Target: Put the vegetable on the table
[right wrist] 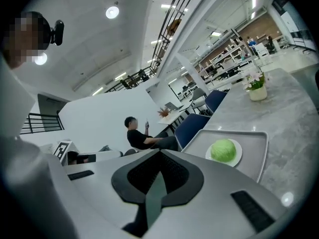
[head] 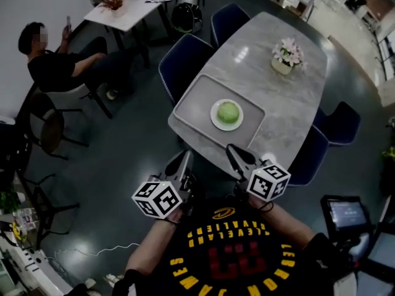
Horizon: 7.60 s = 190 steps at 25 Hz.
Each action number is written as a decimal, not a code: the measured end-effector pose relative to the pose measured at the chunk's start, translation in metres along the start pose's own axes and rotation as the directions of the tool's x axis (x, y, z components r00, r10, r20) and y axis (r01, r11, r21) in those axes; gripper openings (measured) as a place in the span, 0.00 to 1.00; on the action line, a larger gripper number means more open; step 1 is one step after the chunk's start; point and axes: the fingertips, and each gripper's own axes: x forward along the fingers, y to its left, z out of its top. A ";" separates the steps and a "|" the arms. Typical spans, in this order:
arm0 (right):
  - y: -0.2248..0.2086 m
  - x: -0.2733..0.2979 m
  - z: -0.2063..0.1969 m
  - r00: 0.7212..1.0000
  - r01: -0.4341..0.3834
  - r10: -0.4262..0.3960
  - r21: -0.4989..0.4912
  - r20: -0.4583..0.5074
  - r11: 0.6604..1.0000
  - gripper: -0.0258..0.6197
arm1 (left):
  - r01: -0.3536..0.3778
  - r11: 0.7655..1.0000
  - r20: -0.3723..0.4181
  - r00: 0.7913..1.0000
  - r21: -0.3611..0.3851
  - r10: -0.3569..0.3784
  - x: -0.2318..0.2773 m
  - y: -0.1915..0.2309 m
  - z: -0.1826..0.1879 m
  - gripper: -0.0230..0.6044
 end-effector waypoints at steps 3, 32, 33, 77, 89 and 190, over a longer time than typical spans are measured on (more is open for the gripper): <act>-0.008 0.013 0.004 0.996 0.083 -0.084 0.025 0.026 0.996 0.04 | 0.052 0.999 -0.071 0.996 -0.014 -0.053 0.020 0.017 0.009 0.04; -0.204 0.012 0.016 0.962 0.269 -0.272 0.200 -0.014 0.942 0.13 | 0.073 0.992 -0.367 0.930 0.104 -0.030 0.213 0.019 -0.043 0.11; -0.207 0.012 0.015 0.960 0.277 -0.278 0.204 -0.021 0.939 0.17 | 0.058 0.994 -0.372 0.928 0.091 -0.020 0.214 0.024 -0.044 0.11; -0.267 0.086 -0.081 0.851 0.515 -0.405 0.386 -0.334 0.765 0.17 | -0.002 0.979 -0.759 0.631 0.204 0.160 0.273 0.175 -0.107 0.19; -0.290 0.092 -0.081 0.858 0.510 -0.412 0.410 -0.306 0.756 0.13 | -0.024 0.983 -0.754 0.638 0.182 0.155 0.293 0.176 -0.127 0.13; -0.398 -0.219 -0.156 0.667 0.657 -0.732 0.575 -0.140 0.488 0.13 | 0.259 0.899 -0.848 0.494 0.354 0.191 0.316 -0.033 -0.363 0.12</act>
